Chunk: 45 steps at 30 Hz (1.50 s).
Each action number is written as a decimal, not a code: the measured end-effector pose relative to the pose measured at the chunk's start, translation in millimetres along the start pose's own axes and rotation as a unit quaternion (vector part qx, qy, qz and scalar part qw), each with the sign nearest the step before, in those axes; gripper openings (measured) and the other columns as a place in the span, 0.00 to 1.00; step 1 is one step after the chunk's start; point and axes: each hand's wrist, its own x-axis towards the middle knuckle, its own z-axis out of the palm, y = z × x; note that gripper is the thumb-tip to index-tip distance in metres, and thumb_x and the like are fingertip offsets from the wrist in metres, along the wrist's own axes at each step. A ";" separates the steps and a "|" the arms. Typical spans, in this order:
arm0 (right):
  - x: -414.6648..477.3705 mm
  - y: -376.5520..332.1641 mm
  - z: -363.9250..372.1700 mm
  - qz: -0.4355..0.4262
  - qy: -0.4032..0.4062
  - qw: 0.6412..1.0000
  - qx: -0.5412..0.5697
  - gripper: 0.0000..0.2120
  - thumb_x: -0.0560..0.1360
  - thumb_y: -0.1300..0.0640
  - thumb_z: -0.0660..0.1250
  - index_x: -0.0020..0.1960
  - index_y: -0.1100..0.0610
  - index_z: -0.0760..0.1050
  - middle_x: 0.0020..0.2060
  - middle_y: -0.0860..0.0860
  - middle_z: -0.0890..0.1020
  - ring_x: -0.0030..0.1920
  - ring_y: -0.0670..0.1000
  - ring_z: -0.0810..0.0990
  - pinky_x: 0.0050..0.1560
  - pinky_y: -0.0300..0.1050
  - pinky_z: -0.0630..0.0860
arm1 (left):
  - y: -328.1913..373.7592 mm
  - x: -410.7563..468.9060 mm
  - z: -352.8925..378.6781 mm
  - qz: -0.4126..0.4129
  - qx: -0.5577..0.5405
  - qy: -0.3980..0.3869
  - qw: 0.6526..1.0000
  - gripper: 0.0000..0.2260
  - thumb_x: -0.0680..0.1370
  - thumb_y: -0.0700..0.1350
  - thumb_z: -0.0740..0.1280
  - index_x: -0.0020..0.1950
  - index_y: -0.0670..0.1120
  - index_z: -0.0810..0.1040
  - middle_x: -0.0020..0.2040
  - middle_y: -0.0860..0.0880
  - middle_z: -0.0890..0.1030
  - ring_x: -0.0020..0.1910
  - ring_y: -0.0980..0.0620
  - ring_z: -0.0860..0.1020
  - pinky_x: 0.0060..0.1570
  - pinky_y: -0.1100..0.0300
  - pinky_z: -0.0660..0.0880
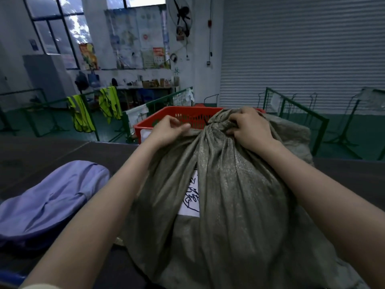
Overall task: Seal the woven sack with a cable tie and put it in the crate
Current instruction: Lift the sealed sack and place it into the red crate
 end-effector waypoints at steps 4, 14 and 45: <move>2.0 -7.8 -3.2 0.037 0.019 0.998 -0.051 0.14 0.74 0.61 0.65 0.59 0.60 0.73 0.57 0.60 0.74 0.57 0.61 0.74 0.43 0.48 0.68 | -15.1 -1.9 14.5 -0.004 0.077 -0.171 0.982 0.28 0.74 0.57 0.65 0.70 0.44 0.67 0.69 0.45 0.72 0.68 0.45 0.70 0.67 0.53 0.65; -23.4 -17.3 -21.1 0.178 -0.290 0.925 0.170 0.50 0.64 0.27 0.62 0.73 0.61 0.58 0.72 0.58 0.66 0.69 0.58 0.68 0.66 0.51 0.67 | -18.0 -6.5 47.7 -0.006 0.005 -0.052 0.999 0.16 0.78 0.51 0.61 0.53 0.40 0.80 0.55 0.39 0.81 0.55 0.41 0.77 0.48 0.56 0.69; 27.9 -86.0 -65.5 0.076 0.064 0.995 -0.008 0.11 0.78 0.60 0.58 0.53 0.62 0.78 0.54 0.60 0.81 0.55 0.61 0.79 0.43 0.47 0.66 | 9.9 -30.4 -66.4 -0.041 0.013 0.243 0.969 0.09 0.76 0.46 0.61 0.51 0.46 0.78 0.52 0.43 0.82 0.51 0.41 0.78 0.45 0.54 0.73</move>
